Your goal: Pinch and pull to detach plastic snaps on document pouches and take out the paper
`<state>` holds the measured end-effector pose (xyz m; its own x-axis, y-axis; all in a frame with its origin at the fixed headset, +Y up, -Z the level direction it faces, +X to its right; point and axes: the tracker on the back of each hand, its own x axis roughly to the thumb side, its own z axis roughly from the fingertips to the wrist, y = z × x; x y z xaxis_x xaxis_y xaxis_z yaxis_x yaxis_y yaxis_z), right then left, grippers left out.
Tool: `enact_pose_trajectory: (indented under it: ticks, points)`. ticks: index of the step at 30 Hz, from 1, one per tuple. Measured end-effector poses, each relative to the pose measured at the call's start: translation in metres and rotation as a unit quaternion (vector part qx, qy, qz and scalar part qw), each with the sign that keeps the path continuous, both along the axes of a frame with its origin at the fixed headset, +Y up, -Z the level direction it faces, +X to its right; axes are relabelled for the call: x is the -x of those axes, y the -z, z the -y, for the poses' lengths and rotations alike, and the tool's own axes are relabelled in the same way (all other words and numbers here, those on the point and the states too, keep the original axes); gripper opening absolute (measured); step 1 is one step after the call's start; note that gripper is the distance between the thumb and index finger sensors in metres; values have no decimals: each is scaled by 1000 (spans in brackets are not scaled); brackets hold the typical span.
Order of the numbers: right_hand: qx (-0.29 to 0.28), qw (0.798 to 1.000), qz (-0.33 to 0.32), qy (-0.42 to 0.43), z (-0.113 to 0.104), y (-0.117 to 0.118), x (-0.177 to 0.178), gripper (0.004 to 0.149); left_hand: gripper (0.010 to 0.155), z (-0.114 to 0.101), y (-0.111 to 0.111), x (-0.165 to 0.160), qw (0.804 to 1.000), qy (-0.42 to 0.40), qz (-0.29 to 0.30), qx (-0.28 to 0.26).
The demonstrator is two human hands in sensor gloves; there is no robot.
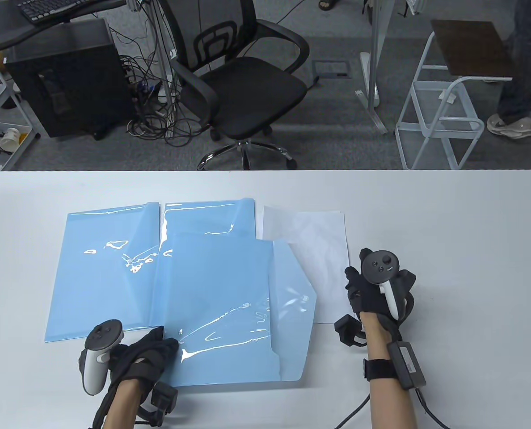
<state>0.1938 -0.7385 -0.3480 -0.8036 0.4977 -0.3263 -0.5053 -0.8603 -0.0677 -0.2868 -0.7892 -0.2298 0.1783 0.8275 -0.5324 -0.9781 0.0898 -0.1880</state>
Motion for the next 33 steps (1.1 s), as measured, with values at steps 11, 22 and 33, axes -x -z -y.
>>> enact_pose_trajectory:
  ticks: [11,22,33]
  points:
    - [103,979,-173,-22,15,-31,39,58,48,2,-1,-1,1000,8,3,-12]
    - [103,961,-251,59,10,-42,73,59,48,5,0,-3,1000,30,7,-7]
    - [109,942,-315,32,8,-50,134,68,48,7,1,-5,999,46,11,-5]
